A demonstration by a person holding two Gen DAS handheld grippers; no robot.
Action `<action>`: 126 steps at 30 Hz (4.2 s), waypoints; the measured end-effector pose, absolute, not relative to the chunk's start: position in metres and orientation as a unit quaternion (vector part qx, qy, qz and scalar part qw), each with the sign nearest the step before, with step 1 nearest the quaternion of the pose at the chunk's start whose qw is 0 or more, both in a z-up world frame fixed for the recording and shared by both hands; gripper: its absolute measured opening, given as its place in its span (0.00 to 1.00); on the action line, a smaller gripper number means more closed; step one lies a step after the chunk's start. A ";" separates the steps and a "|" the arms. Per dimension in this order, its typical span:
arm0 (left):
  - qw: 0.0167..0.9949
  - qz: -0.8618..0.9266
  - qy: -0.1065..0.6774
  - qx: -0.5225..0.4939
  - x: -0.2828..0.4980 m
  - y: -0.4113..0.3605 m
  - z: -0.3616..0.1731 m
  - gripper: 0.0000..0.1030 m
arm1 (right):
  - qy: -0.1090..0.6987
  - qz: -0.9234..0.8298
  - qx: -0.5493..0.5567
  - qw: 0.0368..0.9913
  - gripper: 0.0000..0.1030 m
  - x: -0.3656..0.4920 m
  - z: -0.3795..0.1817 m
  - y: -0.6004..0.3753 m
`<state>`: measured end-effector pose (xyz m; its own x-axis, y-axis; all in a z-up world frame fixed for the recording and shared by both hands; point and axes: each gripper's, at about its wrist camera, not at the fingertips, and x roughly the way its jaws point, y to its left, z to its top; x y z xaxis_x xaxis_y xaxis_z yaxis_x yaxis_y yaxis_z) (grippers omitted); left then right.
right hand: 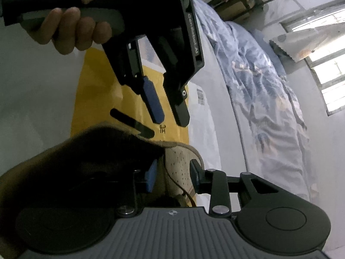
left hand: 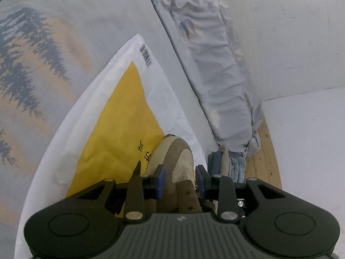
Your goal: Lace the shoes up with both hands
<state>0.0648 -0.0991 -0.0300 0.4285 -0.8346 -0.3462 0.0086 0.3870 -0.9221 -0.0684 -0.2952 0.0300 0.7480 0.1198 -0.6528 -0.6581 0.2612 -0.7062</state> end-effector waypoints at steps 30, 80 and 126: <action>0.698 -0.302 0.439 -0.479 0.066 -0.093 -0.028 0.26 | 0.277 0.267 -0.594 0.707 0.01 -0.066 0.020 -0.281; 0.753 -0.212 0.384 -0.492 0.020 -0.117 -0.015 0.26 | 0.217 0.016 -0.051 0.975 0.65 -0.134 0.081 -0.372; 0.786 -0.163 0.377 -0.461 0.008 -0.138 -0.008 0.01 | 0.284 -0.086 -0.027 0.955 0.71 -0.105 0.032 -0.373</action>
